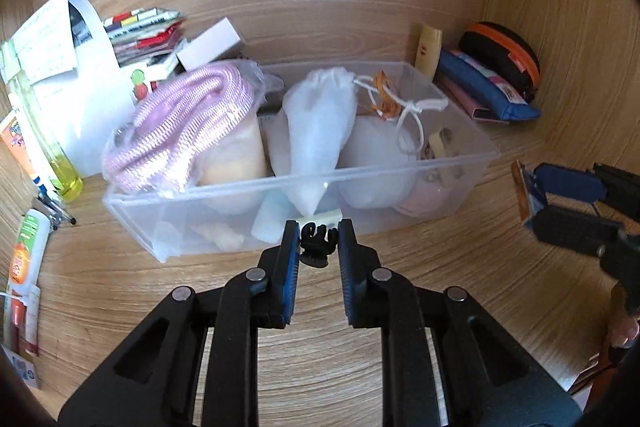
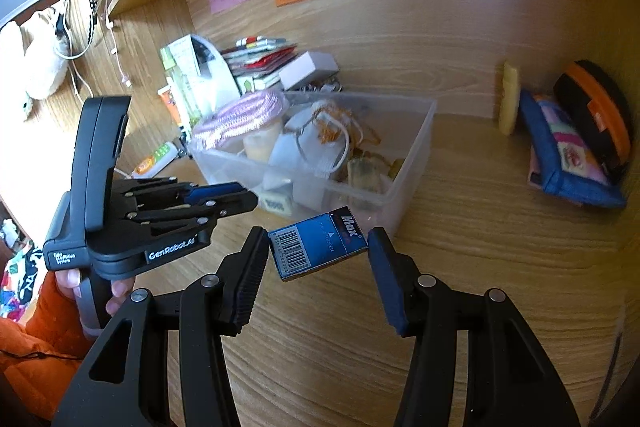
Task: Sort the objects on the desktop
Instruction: 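Drop the black clip into the bin while the right gripper drops the blue card in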
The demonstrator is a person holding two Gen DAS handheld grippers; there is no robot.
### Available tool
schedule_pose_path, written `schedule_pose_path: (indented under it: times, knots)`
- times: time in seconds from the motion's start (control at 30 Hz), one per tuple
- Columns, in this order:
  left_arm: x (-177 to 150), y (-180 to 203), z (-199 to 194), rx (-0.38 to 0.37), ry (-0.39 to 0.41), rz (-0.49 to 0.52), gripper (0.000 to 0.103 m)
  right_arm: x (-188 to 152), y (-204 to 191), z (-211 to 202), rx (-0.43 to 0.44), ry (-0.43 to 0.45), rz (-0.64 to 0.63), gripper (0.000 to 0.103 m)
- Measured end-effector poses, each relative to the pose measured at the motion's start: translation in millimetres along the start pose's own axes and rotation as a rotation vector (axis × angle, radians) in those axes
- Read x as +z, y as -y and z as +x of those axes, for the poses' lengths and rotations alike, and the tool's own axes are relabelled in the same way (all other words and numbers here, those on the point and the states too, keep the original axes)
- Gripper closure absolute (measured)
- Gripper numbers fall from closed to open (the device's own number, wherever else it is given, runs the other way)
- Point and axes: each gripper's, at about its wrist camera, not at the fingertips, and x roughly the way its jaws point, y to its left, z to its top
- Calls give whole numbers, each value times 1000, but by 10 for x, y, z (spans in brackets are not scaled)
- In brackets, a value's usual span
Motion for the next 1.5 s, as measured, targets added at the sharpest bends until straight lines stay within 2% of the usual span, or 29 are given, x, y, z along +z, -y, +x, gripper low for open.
schedule_pose_path:
  times: [0.3, 0.57, 0.97, 1.1, 1.2, 1.27, 1.33, 1.5]
  knots:
    - [177, -86, -261, -47, 90, 7, 85, 230, 7, -105, -36, 52, -8, 55]
    - [325, -155, -194, -62, 106, 17, 85, 427, -29, 7, -54, 53, -49, 54]
    - [466, -158, 14, -116, 85, 14, 85, 665, 28, 192, -93, 41, -78, 54]
    - [451, -117, 92, -110, 75, 30, 85, 691, 111, 364, -114, 21, -28, 55]
    - [445, -118, 129, -127, 66, 27, 85, 691, 175, 505, -90, 0, 15, 55]
    - [440, -127, 167, -123, 61, 24, 85, 687, 174, 577, -109, -13, 18, 55]
    - [436, -141, 208, -114, 55, 19, 85, 666, 132, 630, -165, -14, -4, 55]
    - [447, -177, 251, -124, 42, 3, 85, 656, 122, 699, -186, -19, -17, 55]
